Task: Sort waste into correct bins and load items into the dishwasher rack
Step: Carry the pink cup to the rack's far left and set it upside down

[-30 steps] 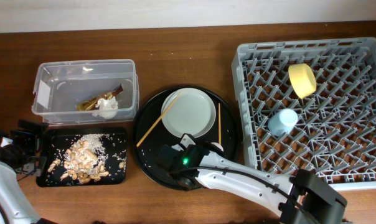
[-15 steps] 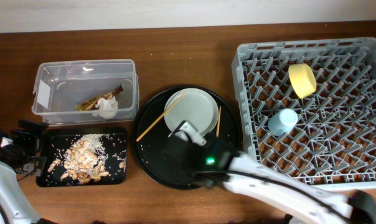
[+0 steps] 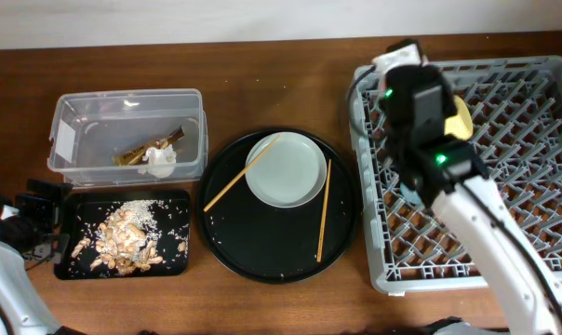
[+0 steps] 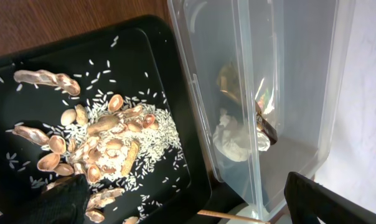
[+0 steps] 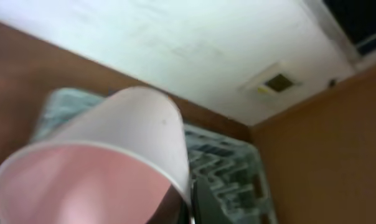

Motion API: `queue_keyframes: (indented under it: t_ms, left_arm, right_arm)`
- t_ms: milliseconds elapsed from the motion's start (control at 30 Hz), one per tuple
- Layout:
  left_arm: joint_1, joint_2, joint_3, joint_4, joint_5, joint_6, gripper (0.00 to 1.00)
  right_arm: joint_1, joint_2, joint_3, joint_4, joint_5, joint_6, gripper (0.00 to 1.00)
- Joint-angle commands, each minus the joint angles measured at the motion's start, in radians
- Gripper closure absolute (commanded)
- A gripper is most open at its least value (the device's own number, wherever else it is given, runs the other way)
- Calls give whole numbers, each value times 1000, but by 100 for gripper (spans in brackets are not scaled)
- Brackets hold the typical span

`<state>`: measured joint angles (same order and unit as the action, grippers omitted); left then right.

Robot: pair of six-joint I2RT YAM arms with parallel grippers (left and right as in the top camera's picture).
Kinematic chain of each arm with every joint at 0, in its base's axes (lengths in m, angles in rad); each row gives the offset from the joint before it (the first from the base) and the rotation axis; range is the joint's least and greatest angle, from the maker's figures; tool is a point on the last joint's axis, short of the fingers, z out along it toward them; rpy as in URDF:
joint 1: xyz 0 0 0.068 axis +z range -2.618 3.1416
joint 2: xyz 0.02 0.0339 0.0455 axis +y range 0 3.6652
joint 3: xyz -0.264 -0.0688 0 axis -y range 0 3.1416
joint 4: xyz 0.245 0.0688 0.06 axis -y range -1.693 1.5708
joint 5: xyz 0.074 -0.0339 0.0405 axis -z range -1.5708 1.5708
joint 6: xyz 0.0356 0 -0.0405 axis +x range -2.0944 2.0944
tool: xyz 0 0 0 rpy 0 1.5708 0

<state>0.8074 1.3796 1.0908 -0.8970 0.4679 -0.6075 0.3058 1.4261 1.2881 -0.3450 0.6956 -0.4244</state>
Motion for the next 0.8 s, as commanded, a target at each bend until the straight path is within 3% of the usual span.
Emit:
queue_keyframes:
  t_ms: [0, 100, 133, 233, 367, 633, 767]
  left_arm:
    - [5, -17, 16, -1, 3, -6, 1]
    - [5, -17, 16, -1, 3, -6, 1]
    - [5, -17, 16, -1, 3, -6, 1]
    - [5, -17, 16, -1, 3, -6, 1]
    - [5, -17, 16, -1, 3, -6, 1]
    - [5, -17, 16, -1, 3, -6, 1]
    - [5, -17, 16, -1, 3, -6, 1]
  right_arm:
    - [-106, 135, 9, 187, 61, -218, 96]
    - [-145, 299, 9, 436, 145, -420, 96]
    - [-145, 390, 9, 566, 181, -563, 96]
    - [-142, 523, 9, 668, 207, -735, 96]
    - [-134, 620, 8, 618, 226, -747, 96]
    - [-43, 624, 6, 558, 306, -747, 96]
    - [-16, 624, 6, 558, 422, -747, 90]
